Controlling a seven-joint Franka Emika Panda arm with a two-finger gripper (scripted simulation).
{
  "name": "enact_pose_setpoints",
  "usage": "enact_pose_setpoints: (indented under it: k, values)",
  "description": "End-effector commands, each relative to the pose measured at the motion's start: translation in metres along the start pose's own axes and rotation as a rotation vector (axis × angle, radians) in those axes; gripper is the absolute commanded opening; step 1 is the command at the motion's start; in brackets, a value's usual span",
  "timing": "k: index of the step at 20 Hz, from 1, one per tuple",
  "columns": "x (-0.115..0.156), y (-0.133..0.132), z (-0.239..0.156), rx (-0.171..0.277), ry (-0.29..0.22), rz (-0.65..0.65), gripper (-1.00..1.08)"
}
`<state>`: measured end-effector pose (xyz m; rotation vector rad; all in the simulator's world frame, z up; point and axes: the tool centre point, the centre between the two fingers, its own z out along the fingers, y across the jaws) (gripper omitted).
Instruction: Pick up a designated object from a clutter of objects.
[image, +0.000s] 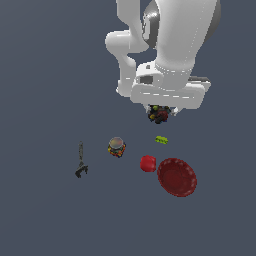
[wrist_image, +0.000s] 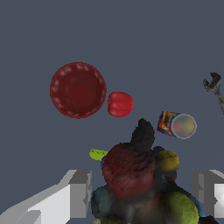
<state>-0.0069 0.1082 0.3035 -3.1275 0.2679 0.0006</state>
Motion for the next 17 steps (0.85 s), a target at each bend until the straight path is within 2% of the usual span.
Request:
enact_pose_setpoints:
  k: [1,9,17]
  values:
    - [0.003,0.008,-0.023,0.000,0.000,0.000,-1.00]
    - [0.012,0.023,-0.068,-0.002,0.000,0.001,-1.00]
    - [0.016,0.027,-0.081,-0.003,0.001,0.001,-1.00]
